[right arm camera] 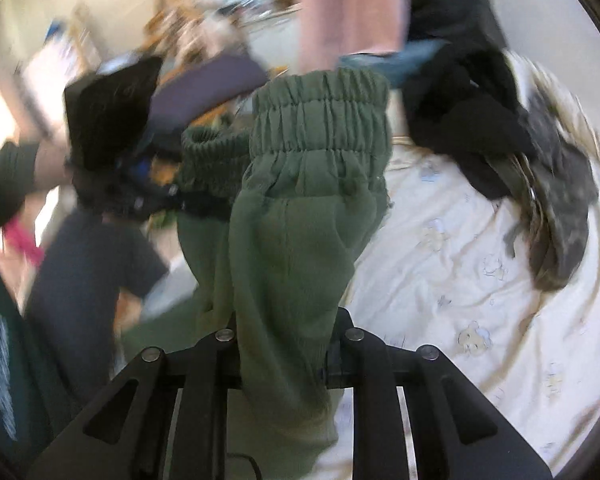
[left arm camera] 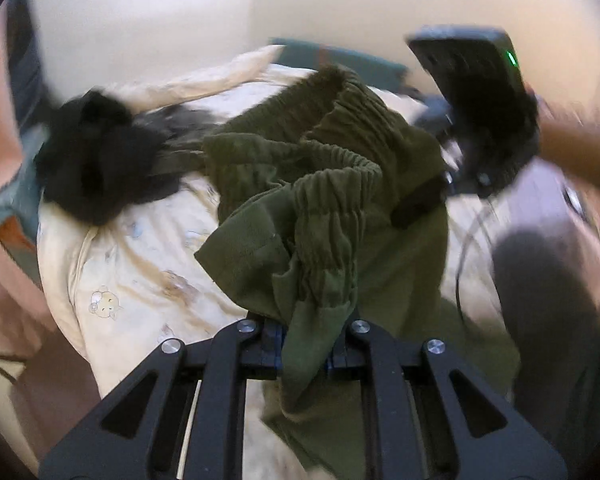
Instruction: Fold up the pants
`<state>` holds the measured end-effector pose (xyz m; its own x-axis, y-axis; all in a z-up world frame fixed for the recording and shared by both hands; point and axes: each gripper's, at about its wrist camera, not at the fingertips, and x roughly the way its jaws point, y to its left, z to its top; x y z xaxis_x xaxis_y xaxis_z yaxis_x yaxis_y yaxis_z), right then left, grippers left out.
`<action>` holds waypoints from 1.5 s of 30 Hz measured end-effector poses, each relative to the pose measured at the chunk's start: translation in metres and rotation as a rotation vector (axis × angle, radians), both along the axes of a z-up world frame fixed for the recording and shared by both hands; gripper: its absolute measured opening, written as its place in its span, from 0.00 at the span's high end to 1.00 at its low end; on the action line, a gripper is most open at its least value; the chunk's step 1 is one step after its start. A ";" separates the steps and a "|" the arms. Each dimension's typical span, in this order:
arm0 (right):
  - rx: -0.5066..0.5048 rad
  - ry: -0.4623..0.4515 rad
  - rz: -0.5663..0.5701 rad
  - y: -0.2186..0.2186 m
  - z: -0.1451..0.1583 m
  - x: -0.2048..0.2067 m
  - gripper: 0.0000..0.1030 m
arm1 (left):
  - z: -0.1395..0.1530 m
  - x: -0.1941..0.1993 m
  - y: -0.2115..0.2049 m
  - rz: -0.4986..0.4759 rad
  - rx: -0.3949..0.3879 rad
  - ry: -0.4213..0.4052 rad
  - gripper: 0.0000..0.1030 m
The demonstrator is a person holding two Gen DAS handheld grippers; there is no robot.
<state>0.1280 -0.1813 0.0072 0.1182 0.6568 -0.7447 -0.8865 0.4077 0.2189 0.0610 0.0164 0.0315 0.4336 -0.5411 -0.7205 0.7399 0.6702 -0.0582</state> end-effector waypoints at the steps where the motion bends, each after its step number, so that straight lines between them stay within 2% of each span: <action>1: -0.025 -0.043 0.034 -0.002 0.001 -0.023 0.80 | 0.000 -0.020 -0.004 -0.046 0.030 -0.027 0.88; 4: -0.080 -0.145 0.125 0.000 -0.007 -0.082 0.79 | -0.008 -0.067 -0.018 -0.166 0.111 -0.048 0.88; 6: -0.106 -0.165 0.182 0.001 -0.018 -0.116 0.77 | -0.015 -0.093 -0.022 -0.250 0.142 0.001 0.84; 8: -0.128 -0.138 0.218 0.000 -0.032 -0.143 0.74 | -0.025 -0.115 -0.024 -0.320 0.175 0.098 0.79; 10: -0.166 -0.085 0.235 -0.001 -0.050 -0.168 0.64 | -0.042 -0.138 -0.027 -0.366 0.255 0.191 0.70; 12: -0.271 -0.011 0.270 -0.003 -0.074 -0.192 0.36 | -0.056 -0.153 -0.027 -0.401 0.337 0.283 0.66; 14: -0.333 0.034 0.301 -0.008 -0.082 -0.207 0.35 | -0.059 -0.161 -0.023 -0.421 0.368 0.347 0.66; 16: -0.347 0.054 0.301 -0.022 -0.076 -0.215 0.35 | -0.046 -0.155 -0.016 -0.384 0.324 0.378 0.65; 17: -0.334 0.069 0.272 -0.032 -0.069 -0.213 0.35 | -0.035 -0.148 -0.013 -0.349 0.278 0.387 0.58; 18: -0.294 0.110 0.222 -0.045 -0.057 -0.204 0.35 | -0.029 -0.136 -0.010 -0.300 0.245 0.383 0.46; 20: -0.203 0.145 0.127 -0.061 -0.036 -0.187 0.35 | -0.017 -0.107 -0.010 -0.127 0.137 0.388 0.35; 21: -0.135 0.156 0.033 -0.069 -0.023 -0.173 0.35 | -0.015 -0.095 -0.011 -0.054 0.078 0.401 0.35; 22: -0.075 0.167 -0.081 -0.074 -0.016 -0.156 0.35 | -0.018 -0.076 -0.014 0.052 -0.003 0.428 0.35; 23: -0.040 0.175 -0.161 -0.075 -0.014 -0.145 0.35 | -0.025 -0.065 -0.015 0.150 -0.053 0.458 0.35; 24: 0.005 0.193 -0.302 -0.074 -0.019 -0.128 0.35 | -0.043 -0.051 -0.016 0.285 -0.073 0.502 0.35; 25: 0.009 0.201 -0.377 -0.071 -0.025 -0.121 0.35 | -0.060 -0.042 -0.018 0.393 -0.047 0.539 0.36; 26: 0.002 0.237 -0.485 -0.068 -0.040 -0.110 0.35 | -0.080 -0.034 -0.016 0.487 -0.027 0.600 0.40; 27: -0.012 0.310 -0.586 -0.067 -0.061 -0.099 0.35 | -0.104 -0.027 -0.010 0.567 -0.062 0.713 0.46; 28: -0.004 0.368 -0.643 -0.068 -0.071 -0.095 0.35 | -0.120 -0.025 -0.001 0.618 -0.132 0.789 0.48; 29: 0.060 0.504 -0.724 -0.077 -0.095 -0.087 0.35 | -0.128 -0.027 0.008 0.654 -0.185 0.815 0.48; 31: 0.141 0.624 -0.834 -0.095 -0.121 -0.080 0.35 | -0.138 -0.031 0.024 0.703 -0.235 0.783 0.48; 33: 0.165 0.649 -0.876 -0.105 -0.138 -0.075 0.35 | -0.144 -0.039 0.037 0.724 -0.287 0.756 0.52; 35: 0.206 0.648 -0.851 -0.107 -0.147 -0.072 0.39 | -0.144 -0.038 0.046 0.748 -0.347 0.739 0.52; 36: 0.220 0.641 -0.834 -0.106 -0.150 -0.067 0.44 | -0.138 -0.036 0.046 0.751 -0.374 0.717 0.52; 39: 0.306 0.618 -0.833 -0.110 -0.147 -0.062 0.45 | -0.120 -0.020 0.045 0.736 -0.420 0.635 0.52; 41: 0.373 0.603 -0.841 -0.115 -0.144 -0.060 0.45 | -0.115 -0.014 0.043 0.735 -0.387 0.611 0.52; 42: 0.375 0.602 -0.847 -0.116 -0.147 -0.058 0.45 | -0.121 -0.008 0.040 0.743 -0.341 0.632 0.52; 45: 0.383 0.645 -0.852 -0.118 -0.157 -0.049 0.45 | -0.136 0.001 0.042 0.783 -0.294 0.687 0.53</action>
<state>0.0789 -0.2997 -0.1495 0.3028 0.7439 -0.5957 -0.0287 0.6319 0.7745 0.0618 0.0581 -0.1042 0.2865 -0.4809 -0.8286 -0.1396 0.8347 -0.5327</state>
